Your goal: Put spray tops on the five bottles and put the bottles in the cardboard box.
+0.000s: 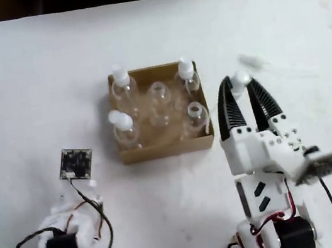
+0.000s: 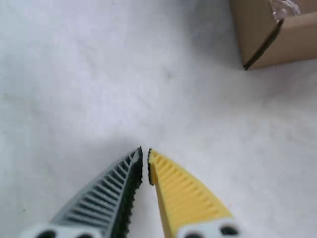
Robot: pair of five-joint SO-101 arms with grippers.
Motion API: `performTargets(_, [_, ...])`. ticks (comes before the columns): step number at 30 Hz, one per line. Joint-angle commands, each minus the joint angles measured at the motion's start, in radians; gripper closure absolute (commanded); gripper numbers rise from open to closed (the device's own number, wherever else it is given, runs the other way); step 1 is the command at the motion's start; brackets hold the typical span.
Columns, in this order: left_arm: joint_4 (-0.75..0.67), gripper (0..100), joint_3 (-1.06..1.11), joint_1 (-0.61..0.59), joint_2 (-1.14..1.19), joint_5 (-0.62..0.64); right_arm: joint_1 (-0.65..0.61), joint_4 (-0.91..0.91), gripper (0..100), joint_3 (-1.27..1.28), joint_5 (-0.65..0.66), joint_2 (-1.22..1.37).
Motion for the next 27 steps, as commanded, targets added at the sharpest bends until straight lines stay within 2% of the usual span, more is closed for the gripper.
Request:
performTargets(1, [-0.023,97,-0.002,0.013,-0.008,-0.006,-0.01,-0.209,98.3,-0.005,-0.029,-0.007])
performTargets(4, [-0.023,97,-0.002,0.013,-0.008,-0.006,-0.051,-0.348,98.3,0.0,-0.021,-0.002])
performTargets(8, [-0.023,97,-0.002,0.013,-0.008,-0.006,-0.154,-0.444,98.3,-0.006,-0.02,0.074])
performTargets(16, [-0.023,97,-0.002,0.013,-0.008,-0.006,-0.199,-0.739,98.3,-0.051,0.052,0.515])
performTargets(27, [-0.023,97,-0.002,0.013,-0.008,-0.006,-0.189,-0.776,98.2,-0.258,0.057,0.937])
